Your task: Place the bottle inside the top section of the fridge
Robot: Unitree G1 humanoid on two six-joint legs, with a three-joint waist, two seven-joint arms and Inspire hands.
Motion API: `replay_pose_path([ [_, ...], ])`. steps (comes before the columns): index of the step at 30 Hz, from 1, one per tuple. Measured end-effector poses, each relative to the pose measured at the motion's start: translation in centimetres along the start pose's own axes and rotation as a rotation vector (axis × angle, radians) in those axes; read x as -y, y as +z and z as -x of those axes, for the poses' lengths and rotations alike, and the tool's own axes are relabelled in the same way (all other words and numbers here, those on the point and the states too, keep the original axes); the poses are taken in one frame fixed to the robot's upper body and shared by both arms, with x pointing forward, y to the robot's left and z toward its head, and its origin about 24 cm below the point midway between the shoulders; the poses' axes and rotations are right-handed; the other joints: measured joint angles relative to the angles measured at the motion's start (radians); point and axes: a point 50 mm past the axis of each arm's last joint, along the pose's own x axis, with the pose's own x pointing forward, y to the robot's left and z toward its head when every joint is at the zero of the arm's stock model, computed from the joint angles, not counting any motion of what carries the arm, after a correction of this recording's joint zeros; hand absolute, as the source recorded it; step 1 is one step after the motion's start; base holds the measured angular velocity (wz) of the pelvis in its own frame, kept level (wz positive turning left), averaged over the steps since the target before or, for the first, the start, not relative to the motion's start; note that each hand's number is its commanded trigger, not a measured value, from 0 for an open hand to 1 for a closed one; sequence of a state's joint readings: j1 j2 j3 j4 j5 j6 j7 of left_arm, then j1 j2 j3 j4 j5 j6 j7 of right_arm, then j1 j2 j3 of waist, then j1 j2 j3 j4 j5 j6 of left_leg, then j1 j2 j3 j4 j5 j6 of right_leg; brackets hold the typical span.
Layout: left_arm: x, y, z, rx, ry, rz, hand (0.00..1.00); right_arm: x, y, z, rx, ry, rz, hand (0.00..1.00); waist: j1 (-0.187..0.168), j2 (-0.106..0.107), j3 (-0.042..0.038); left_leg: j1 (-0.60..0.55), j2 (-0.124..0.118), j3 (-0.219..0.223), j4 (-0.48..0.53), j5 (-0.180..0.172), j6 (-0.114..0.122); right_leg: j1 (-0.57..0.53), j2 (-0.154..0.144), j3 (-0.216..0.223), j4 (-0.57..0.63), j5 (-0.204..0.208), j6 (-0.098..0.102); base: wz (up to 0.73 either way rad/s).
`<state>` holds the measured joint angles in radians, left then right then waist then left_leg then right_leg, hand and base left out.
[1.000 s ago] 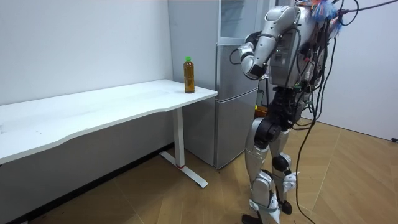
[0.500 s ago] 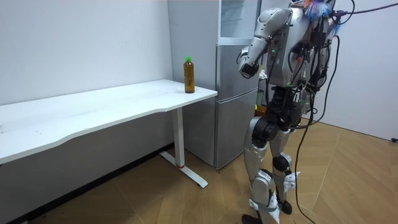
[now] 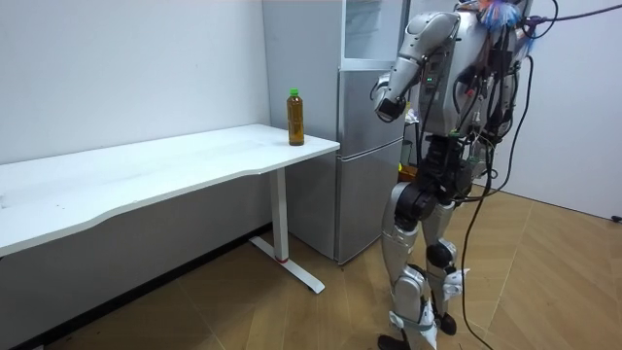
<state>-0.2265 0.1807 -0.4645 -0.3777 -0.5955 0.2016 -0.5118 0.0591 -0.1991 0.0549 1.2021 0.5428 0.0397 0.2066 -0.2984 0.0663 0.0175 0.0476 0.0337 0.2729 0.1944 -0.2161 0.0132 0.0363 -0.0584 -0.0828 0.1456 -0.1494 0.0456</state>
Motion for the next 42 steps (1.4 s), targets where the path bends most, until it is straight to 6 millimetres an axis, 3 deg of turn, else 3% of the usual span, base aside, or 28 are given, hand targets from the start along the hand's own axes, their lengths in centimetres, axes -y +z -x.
replay_pose_path([
  [6,0.2,-1.7,0.0,-0.066,-0.009,0.045,0.0,-0.1,0.2,0.0,0.008,-0.015,0.017,0.0,0.007,0.008,-0.0048,0.0,0.0,-0.002,-0.001,0.0,0.0,0.004,0.0,-0.001,0.005,0.0,0.0,0.0],
  [11,-0.5,-4.1,0.7,-0.18,0.043,0.049,0.0,-0.4,0.5,-0.1,0.013,-0.023,0.06,0.0,0.011,0.007,-0.0041,0.0,0.0,-0.005,0.002,0.0,0.0,0.014,0.0,-0.009,0.005,0.0,0.0,0.05],
  [14,-0.8,-5.7,1.4,-0.255,0.077,0.071,0.0,-0.8,0.7,-0.3,0.006,-0.023,0.094,0.0,0.033,0.002,-0.0006,-0.003,0.0,-0.009,0.002,0.001,-0.001,0.016,-0.001,-0.016,0.006,-0.001,-0.001,0.06],
  [18,-0.4,-8.2,3.5,-0.381,0.143,0.087,0.0,-1.7,1.0,-0.6,-0.011,-0.004,0.151,0.0,0.047,-0.01,-0.0002,-0.011,-0.005,-0.045,0.007,0.002,-0.001,0.014,-0.005,-0.045,0.005,-0.007,-0.002,0.22],
  [21,-0.1,-10.0,5.0,-0.474,0.185,0.122,0.0,-2.9,0.6,-0.8,-0.039,0.025,0.199,0.0,0.089,-0.028,-0.0038,-0.014,-0.007,-0.068,0.009,0.005,-0.004,0.016,-0.006,-0.062,0.007,-0.011,-0.005,0.16],
  [25,-0.1,-11.4,6.4,-0.566,0.226,0.108,0.0,-4.1,0.4,-1.0,-0.045,0.075,0.22,0.0,0.155,-0.056,-0.0028,-0.022,-0.009,-0.089,0.006,0.008,-0.005,0.021,-0.008,-0.086,0.006,-0.011,-0.005,0.17],
  [31,-0.3,-13.9,10.3,-0.75,0.338,0.103,0.0,-4.6,0.7,-1.0,-0.055,0.098,0.256,0.0,0.196,-0.072,-0.0082,-0.03,-0.01,-0.11,0.011,0.008,-0.005,0.032,-0.007,-0.105,0.006,-0.011,-0.005,0.09],
  [39,-0.2,-16.7,14.7,-0.949,0.462,0.118,0.0,-4.9,0.9,-1.0,-0.048,0.126,0.261,0.0,0.221,-0.064,-0.0119,-0.039,-0.011,-0.134,0.011,0.009,-0.007,0.042,-0.008,-0.134,0.007,-0.011,-0.005,0.1],
  [42,0.4,-18.3,17.3,-1.047,0.543,0.143,0.0,-4.7,0.5,-0.9,-0.058,0.125,0.258,0.0,0.228,-0.067,-0.0103,-0.019,-0.01,-0.134,0.003,0.011,-0.009,0.056,-0.006,-0.144,0.006,-0.011,-0.005,0.02],
])
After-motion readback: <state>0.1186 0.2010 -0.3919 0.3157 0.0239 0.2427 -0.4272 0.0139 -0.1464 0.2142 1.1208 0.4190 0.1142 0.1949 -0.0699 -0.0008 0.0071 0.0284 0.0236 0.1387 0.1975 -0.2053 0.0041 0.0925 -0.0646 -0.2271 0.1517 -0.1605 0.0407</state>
